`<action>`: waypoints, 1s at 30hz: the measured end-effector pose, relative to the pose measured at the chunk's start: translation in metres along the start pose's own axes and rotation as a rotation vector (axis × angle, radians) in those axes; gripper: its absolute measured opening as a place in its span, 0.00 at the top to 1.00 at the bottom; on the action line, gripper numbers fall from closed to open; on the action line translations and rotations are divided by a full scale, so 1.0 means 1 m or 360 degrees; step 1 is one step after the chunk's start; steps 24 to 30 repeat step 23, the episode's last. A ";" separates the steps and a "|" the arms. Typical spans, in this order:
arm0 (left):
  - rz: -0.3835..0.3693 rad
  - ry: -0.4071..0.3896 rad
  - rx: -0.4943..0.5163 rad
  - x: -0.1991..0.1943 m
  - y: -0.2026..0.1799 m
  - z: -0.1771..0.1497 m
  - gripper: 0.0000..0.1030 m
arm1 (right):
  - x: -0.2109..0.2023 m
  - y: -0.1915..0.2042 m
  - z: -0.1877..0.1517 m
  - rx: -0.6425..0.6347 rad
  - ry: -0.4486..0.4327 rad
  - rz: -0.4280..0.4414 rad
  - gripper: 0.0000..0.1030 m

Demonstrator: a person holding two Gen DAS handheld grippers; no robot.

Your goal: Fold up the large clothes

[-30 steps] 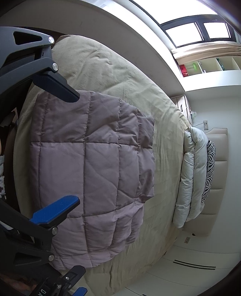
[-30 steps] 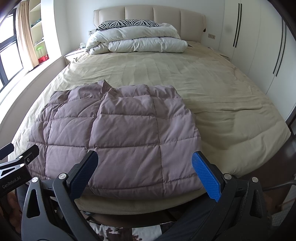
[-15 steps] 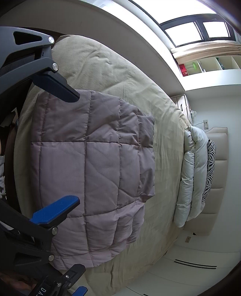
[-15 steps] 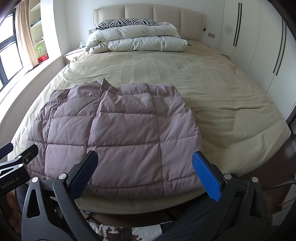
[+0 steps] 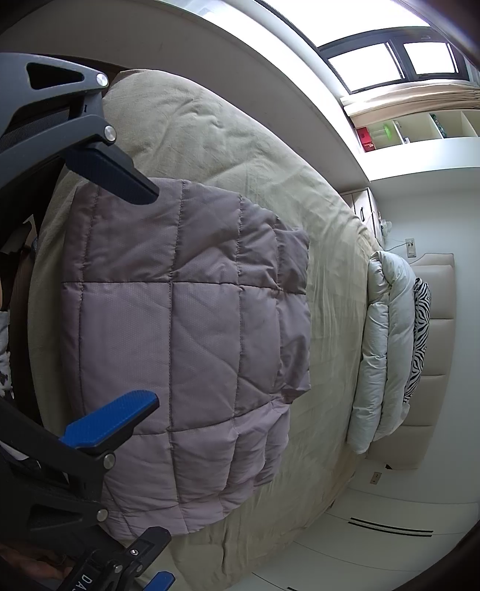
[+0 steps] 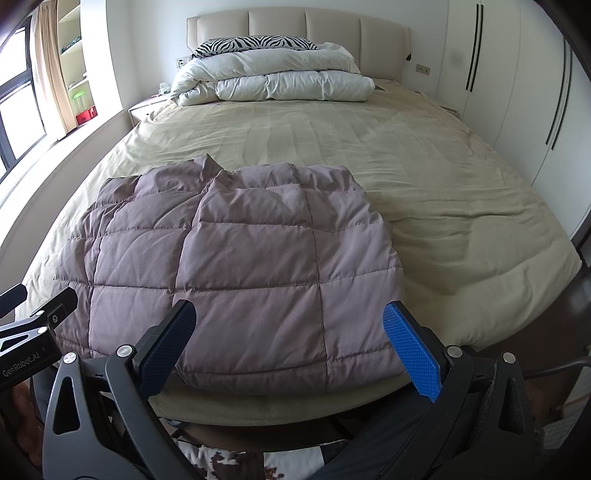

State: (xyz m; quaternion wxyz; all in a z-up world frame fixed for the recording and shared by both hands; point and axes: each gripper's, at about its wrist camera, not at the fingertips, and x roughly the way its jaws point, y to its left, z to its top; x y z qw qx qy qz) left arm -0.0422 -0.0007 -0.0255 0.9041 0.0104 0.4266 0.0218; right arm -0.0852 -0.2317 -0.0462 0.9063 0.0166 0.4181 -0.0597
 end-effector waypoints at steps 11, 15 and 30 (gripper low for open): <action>0.0001 0.0002 0.0001 0.000 0.000 0.000 0.00 | 0.001 0.001 0.000 0.0000 0.0002 -0.0002 0.00; 0.0000 0.0000 0.0002 0.000 0.000 0.000 0.00 | 0.000 0.001 0.000 0.0001 0.0001 -0.0001 0.00; -0.0005 -0.0021 0.0012 0.000 0.002 -0.002 0.00 | 0.000 0.001 0.000 0.0002 0.0002 -0.0002 0.00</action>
